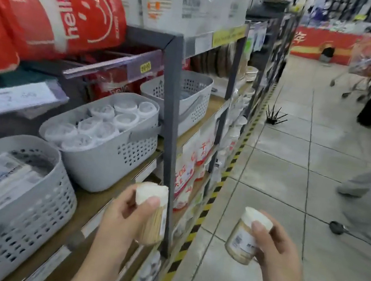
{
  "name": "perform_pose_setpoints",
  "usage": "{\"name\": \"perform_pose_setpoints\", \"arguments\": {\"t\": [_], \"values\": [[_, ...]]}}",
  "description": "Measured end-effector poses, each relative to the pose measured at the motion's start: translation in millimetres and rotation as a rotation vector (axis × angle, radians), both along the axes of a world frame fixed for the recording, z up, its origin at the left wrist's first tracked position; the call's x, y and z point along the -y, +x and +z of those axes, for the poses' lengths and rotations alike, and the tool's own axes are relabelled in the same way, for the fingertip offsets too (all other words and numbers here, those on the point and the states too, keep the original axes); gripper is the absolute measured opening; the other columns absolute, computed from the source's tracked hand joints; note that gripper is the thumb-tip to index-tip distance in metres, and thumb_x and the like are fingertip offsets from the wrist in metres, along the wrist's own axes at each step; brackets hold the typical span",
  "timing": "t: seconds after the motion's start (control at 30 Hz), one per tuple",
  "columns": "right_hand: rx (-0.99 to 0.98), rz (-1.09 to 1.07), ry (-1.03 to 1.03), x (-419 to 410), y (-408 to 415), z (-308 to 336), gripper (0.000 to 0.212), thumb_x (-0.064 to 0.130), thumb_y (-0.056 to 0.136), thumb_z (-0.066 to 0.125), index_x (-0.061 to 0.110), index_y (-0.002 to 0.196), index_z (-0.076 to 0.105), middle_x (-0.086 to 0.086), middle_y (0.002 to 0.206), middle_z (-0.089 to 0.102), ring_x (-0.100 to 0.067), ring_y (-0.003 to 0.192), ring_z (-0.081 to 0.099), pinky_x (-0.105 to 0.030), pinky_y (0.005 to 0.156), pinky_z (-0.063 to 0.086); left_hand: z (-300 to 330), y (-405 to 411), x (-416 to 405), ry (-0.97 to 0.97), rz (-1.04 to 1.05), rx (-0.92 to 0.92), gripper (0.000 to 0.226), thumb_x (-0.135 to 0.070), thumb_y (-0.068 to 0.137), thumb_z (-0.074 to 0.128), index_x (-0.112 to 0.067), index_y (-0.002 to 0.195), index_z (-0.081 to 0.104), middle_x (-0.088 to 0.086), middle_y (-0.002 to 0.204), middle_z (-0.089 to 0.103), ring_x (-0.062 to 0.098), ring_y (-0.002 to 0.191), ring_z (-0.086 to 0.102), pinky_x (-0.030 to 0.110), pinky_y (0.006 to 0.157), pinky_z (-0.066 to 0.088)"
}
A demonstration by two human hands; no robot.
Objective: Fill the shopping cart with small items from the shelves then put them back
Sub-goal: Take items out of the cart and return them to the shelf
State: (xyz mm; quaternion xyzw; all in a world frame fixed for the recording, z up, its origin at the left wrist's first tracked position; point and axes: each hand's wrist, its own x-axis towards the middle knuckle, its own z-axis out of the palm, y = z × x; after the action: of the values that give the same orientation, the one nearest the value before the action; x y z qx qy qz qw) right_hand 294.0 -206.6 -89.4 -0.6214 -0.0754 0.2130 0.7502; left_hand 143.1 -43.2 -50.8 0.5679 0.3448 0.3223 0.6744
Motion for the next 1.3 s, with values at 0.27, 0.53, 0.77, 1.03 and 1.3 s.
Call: {"name": "perform_pose_setpoints", "arguments": {"t": [0.27,0.53,0.77,1.03,1.3], "values": [[0.082,0.124,0.018,-36,156,26,0.057,0.053,0.045,0.086,0.027,0.094,0.074,0.004,0.092,0.074,-0.013,0.085,0.069,-0.030,0.074,0.050,3,163,-24,0.046,-0.013,0.000,0.029,-0.053,0.062,0.075,-0.042,0.088,0.069,-0.011,0.089,0.070,0.010,0.083,0.065,0.030,0.071,0.051],[0.116,0.289,0.012,-98,278,39,0.061,0.038,0.051,0.087,0.023,0.108,0.068,0.002,0.097,0.073,-0.013,0.087,0.068,-0.035,0.078,0.052,19,271,-53,0.041,0.144,0.048,0.030,-0.044,0.066,0.064,-0.030,0.092,0.070,-0.011,0.089,0.072,0.003,0.080,0.066,0.021,0.068,0.052],[0.114,0.522,0.093,-194,330,50,0.056,0.054,0.040,0.080,0.033,0.092,0.074,0.005,0.095,0.073,-0.012,0.085,0.069,-0.027,0.070,0.053,38,309,-123,0.113,0.333,0.079,0.038,-0.051,0.059,0.061,-0.034,0.092,0.071,-0.011,0.090,0.072,0.006,0.082,0.066,0.033,0.074,0.051],[0.206,0.710,0.139,-287,377,73,0.031,0.044,0.060,0.075,0.038,0.090,0.072,0.006,0.091,0.072,-0.011,0.083,0.066,-0.031,0.072,0.050,55,335,-187,0.331,0.562,0.025,0.032,-0.049,0.075,0.071,-0.033,0.102,0.062,-0.023,0.097,0.069,-0.003,0.090,0.064,0.011,0.071,0.049],[0.185,0.988,0.188,-365,379,79,0.046,0.042,0.063,0.073,0.022,0.104,0.065,0.006,0.089,0.073,-0.011,0.083,0.067,-0.035,0.075,0.050,58,335,-210,0.438,0.855,-0.153,0.044,-0.052,0.074,0.069,-0.035,0.113,0.061,-0.032,0.106,0.064,-0.014,0.100,0.056,0.001,0.077,0.041]]}}
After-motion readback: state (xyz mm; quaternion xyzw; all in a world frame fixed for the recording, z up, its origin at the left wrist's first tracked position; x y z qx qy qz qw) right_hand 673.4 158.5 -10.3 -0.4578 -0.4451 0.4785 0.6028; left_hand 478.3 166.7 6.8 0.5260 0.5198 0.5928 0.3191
